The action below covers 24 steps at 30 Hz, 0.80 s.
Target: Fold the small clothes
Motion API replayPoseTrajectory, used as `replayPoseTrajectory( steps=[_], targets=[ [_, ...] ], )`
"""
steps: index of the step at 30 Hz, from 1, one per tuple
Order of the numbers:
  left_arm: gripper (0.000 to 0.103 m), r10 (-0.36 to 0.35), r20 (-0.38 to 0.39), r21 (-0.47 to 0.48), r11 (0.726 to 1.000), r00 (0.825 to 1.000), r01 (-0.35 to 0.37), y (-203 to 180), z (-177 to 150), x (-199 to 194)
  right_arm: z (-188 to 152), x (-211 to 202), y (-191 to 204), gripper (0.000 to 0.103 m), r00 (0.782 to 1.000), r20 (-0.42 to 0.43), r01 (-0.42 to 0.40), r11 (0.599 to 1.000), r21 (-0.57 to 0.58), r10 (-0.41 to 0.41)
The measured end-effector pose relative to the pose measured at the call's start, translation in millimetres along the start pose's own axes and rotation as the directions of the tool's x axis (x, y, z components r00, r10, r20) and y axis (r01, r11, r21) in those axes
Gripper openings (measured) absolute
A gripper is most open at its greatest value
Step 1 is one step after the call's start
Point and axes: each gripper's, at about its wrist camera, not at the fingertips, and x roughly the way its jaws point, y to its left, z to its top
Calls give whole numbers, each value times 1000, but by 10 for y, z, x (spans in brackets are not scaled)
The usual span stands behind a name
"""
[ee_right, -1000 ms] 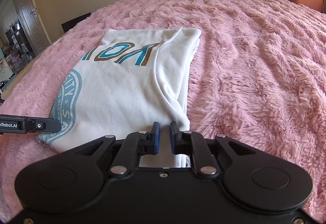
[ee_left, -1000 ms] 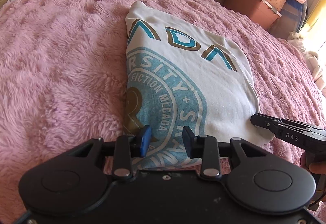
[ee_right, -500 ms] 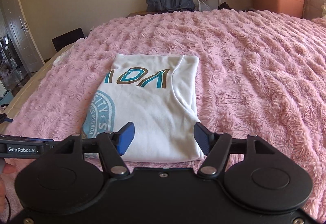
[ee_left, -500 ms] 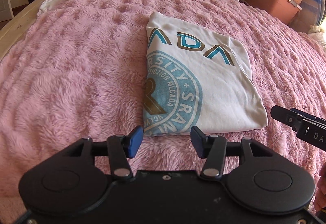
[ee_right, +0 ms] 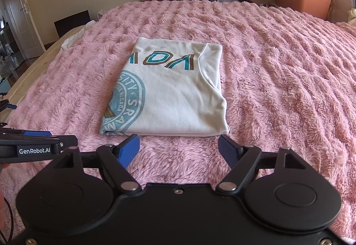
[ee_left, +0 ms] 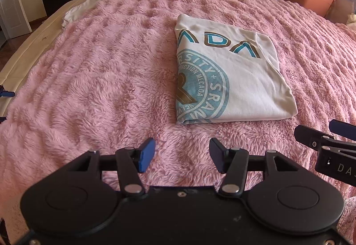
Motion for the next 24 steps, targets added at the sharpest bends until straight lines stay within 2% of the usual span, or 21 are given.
replayPoseTrajectory(
  steps=[8,24],
  targets=[
    [58,1,22,-1,1000,1000,-1,-20,-26,-143,18,-68,120,79,1000,0,-3,1000,-19,3],
    [58,-7,-6,0,1000,1000,7,-52,-41,-47,-14,-36,160,81,1000,-20,3,1000,-28,-4]
  ],
)
